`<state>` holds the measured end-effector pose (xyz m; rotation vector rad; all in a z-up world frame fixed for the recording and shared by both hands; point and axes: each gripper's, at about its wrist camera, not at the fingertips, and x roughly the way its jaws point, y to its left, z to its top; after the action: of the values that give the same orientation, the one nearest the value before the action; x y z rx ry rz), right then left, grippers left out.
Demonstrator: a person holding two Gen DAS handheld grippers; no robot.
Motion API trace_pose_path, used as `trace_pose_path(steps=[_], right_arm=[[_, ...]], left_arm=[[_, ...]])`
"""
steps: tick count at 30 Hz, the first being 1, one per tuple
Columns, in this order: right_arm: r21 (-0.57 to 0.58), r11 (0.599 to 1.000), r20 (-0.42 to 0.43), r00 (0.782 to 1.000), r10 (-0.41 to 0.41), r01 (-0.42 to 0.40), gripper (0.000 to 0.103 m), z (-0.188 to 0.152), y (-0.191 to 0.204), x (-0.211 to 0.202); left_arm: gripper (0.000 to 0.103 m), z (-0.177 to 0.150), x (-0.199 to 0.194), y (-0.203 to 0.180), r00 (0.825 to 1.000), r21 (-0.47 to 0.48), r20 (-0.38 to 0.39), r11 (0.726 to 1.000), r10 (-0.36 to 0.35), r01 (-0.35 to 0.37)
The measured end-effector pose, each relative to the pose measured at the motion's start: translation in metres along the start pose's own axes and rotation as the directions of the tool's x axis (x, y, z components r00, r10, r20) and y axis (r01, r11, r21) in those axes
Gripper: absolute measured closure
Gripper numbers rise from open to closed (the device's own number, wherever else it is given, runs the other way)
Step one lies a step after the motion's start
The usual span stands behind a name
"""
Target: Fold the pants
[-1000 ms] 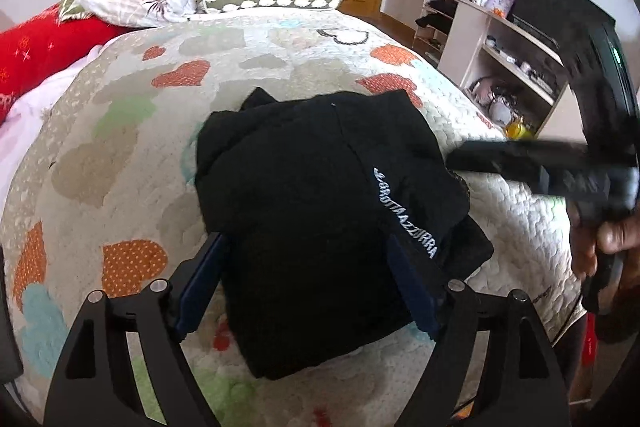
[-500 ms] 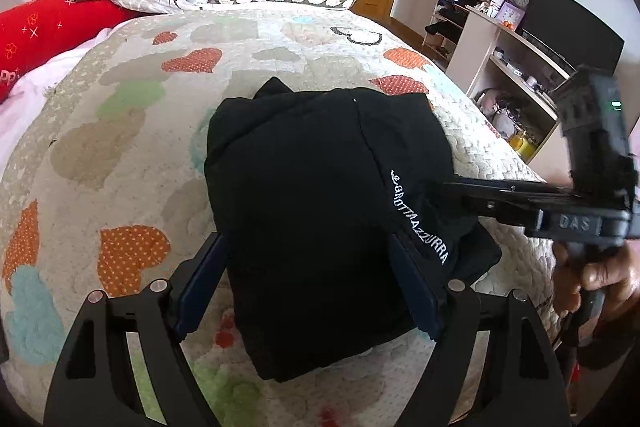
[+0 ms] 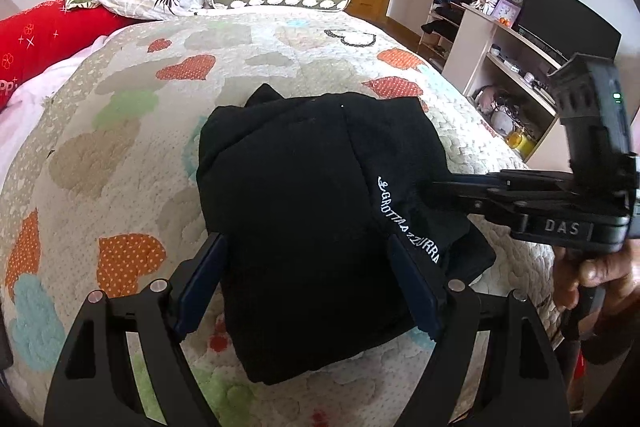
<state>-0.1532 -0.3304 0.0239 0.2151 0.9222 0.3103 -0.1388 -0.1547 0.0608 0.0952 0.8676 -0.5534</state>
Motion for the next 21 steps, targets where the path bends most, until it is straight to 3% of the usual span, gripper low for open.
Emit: trace_pose_path(steps=[6,8,11,17,20,21], right_arm=[[0.003,0.998,0.019,0.998,0.061,-0.061,0.061,0.004,-0.005,0.014],[0.0,0.996,0.018,0.996,0.088,-0.088,0.083,0.005,0.0,0.011],[-0.049,0.995,0.045,0.995,0.092,-0.09,0.091,0.005,0.012,-0.009],[-0.075,0.997,0.086,0.995,0.042,-0.036,0.093,-0.01,0.018,-0.047],[-0.02,0.999,0.031,0.999,-0.026,0.027,0.091,-0.02,0.0,-0.03],[0.002,0.999,0.022,0.999,-0.038,0.038,0.082,-0.021,-0.005,-0.024]], left_arm=[[0.021,0.0,0.003,-0.001,1.0,-0.004,-0.004,1.0,0.004,-0.004],[0.021,0.001,0.003,0.0,1.0,-0.006,-0.006,1.0,0.003,-0.003],[0.021,0.004,-0.001,0.001,1.0,-0.01,-0.004,1.0,0.0,0.0],[0.021,0.008,-0.027,0.006,0.996,-0.023,0.088,1.0,0.005,-0.003],[0.021,0.004,-0.012,0.011,0.999,-0.039,0.042,0.999,0.015,-0.014],[0.021,0.003,-0.005,0.013,1.0,-0.044,0.016,0.999,0.018,-0.017]])
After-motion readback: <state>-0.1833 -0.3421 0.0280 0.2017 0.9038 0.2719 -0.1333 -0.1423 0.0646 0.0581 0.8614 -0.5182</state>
